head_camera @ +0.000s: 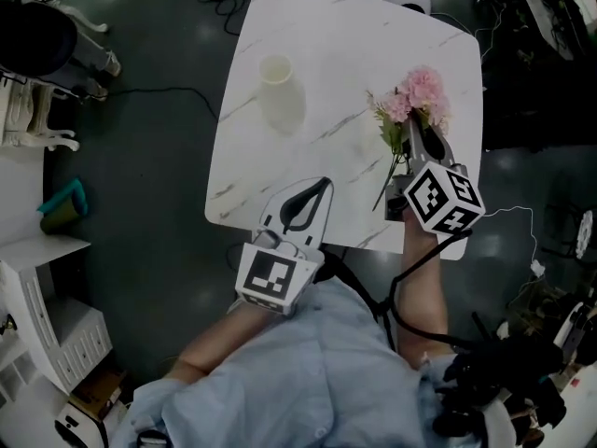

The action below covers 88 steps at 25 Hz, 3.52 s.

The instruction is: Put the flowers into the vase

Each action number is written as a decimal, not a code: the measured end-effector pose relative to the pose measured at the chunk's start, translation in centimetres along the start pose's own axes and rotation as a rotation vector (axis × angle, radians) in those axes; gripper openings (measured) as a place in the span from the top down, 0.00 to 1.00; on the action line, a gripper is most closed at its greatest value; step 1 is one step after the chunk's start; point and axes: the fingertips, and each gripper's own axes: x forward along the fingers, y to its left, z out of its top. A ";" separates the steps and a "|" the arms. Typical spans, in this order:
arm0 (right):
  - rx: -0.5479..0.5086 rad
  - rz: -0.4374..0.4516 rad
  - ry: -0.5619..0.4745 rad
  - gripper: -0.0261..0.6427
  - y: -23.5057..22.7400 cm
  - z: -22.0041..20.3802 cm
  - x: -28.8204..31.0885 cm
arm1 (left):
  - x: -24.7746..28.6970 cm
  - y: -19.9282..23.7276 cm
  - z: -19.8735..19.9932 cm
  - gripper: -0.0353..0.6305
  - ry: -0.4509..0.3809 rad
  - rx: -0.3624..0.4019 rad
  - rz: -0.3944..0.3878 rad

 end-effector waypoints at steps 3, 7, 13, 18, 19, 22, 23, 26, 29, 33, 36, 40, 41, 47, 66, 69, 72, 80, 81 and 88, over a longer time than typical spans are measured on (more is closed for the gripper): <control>-0.007 0.034 -0.027 0.93 3.0 1.2 1.6 | -0.8 2.3 0.6 0.94 -0.015 -0.011 0.015; -0.018 0.074 -0.075 0.93 7.3 3.6 3.9 | -1.6 5.6 1.5 0.94 -0.025 -0.021 0.022; -0.032 0.152 -0.140 0.93 13.0 7.9 7.3 | -1.6 10.3 3.4 0.94 -0.053 -0.049 0.034; -0.056 0.198 -0.178 0.93 16.6 10.9 10.0 | -1.3 13.8 5.3 0.94 -0.077 -0.073 0.053; -0.062 0.207 -0.190 0.93 17.1 11.5 10.5 | -1.2 14.5 5.6 0.94 -0.082 -0.077 0.058; -0.083 0.249 -0.231 0.93 19.1 13.7 12.6 | -0.5 16.8 6.6 0.94 -0.091 -0.084 0.071; -0.089 0.260 -0.240 0.93 19.6 14.6 13.4 | -0.2 17.5 7.1 0.94 -0.094 -0.093 0.076; -0.108 0.278 -0.260 0.93 20.6 16.8 15.2 | 0.7 18.9 8.2 0.94 -0.093 -0.129 0.091; -0.120 0.292 -0.288 0.93 21.3 17.6 15.4 | 0.6 19.4 8.4 0.94 -0.079 -0.131 0.099; -0.120 0.303 -0.281 0.93 21.9 17.5 15.2 | 0.0 19.7 7.8 0.94 -0.072 -0.136 0.115; -0.118 0.307 -0.259 0.93 21.4 17.3 15.5 | 0.8 20.1 6.8 0.94 -0.061 -0.143 0.118; -0.107 0.340 -0.286 0.93 22.4 18.1 14.9 | 0.9 20.6 6.4 0.94 -0.066 -0.146 0.117; -0.105 0.350 -0.294 0.93 22.7 18.3 14.7 | 0.9 20.6 6.4 0.94 -0.067 -0.146 0.118; -0.101 0.388 -0.317 0.93 23.5 18.6 14.3 | 0.8 20.7 5.9 0.94 -0.079 -0.138 0.131; -0.156 0.447 -0.369 0.93 23.6 14.1 13.7 | 1.5 20.7 6.1 0.94 -0.073 -0.153 0.113; -0.172 0.458 -0.367 0.93 23.8 13.5 13.2 | 1.3 20.2 6.2 0.94 -0.072 -0.147 0.110; -0.183 0.465 -0.363 0.93 23.6 12.6 12.6 | 1.3 19.6 5.9 0.94 -0.065 -0.146 0.105; -0.232 0.490 -0.338 0.92 23.5 9.8 11.3 | 1.4 17.9 5.2 0.94 -0.054 -0.131 0.089; -0.241 0.496 -0.333 0.92 23.5 9.5 11.1 | 1.4 17.8 5.2 0.94 -0.054 -0.129 0.088; -0.299 0.513 -0.268 0.90 23.6 6.3 10.8 | 1.0 17.0 4.8 0.94 -0.052 -0.126 0.100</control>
